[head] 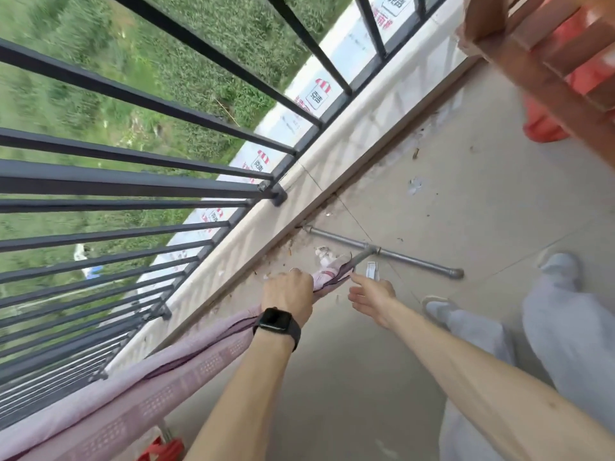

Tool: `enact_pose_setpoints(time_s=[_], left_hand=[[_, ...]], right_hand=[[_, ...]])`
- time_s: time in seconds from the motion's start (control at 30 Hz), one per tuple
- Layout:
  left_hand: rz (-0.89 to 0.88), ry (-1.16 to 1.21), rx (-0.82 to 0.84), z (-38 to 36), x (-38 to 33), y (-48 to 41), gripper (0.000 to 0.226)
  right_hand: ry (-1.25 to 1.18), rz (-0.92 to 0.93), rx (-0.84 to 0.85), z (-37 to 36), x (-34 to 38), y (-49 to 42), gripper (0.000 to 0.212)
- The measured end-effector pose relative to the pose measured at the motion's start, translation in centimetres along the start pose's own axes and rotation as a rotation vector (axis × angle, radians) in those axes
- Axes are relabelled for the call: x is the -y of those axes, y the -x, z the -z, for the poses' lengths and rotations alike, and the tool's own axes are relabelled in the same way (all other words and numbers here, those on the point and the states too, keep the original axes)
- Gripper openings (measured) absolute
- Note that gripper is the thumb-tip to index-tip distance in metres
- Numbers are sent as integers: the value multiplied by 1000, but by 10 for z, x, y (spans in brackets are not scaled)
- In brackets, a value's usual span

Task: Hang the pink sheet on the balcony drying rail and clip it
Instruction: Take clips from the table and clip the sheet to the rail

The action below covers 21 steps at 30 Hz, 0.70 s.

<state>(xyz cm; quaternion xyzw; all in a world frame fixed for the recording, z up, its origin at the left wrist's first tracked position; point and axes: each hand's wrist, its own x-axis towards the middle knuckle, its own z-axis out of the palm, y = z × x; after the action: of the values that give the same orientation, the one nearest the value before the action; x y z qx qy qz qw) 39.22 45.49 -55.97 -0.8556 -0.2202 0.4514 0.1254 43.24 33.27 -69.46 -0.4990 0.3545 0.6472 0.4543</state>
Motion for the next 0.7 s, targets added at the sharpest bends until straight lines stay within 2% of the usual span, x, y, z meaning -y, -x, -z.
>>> enact_pose_setpoints(time_s=[0.13,0.27,0.33,0.47,0.57,0.7], left_hand=[[-3,12,9,-5,2,4,17],[-22,-24,-10,-2,1,11,12],[-38,-38,30,5,-3,9,19],[65,-54,83,-1,-20,-8,32],[53,-94,166,-21,-45,-35,35],[11,-119,160,-45,-69,-72,30]], right_hand=[[20,-111,57,-21,9,-19,33],[-13,-69,37,-43,6,-36,32],[12,-25,-13,-44,9,-36,26],[31,20,-20,-35,16,-47,28],[80,72,61,-29,22,-66,31],[247,83,182,-26,37,-80,31]])
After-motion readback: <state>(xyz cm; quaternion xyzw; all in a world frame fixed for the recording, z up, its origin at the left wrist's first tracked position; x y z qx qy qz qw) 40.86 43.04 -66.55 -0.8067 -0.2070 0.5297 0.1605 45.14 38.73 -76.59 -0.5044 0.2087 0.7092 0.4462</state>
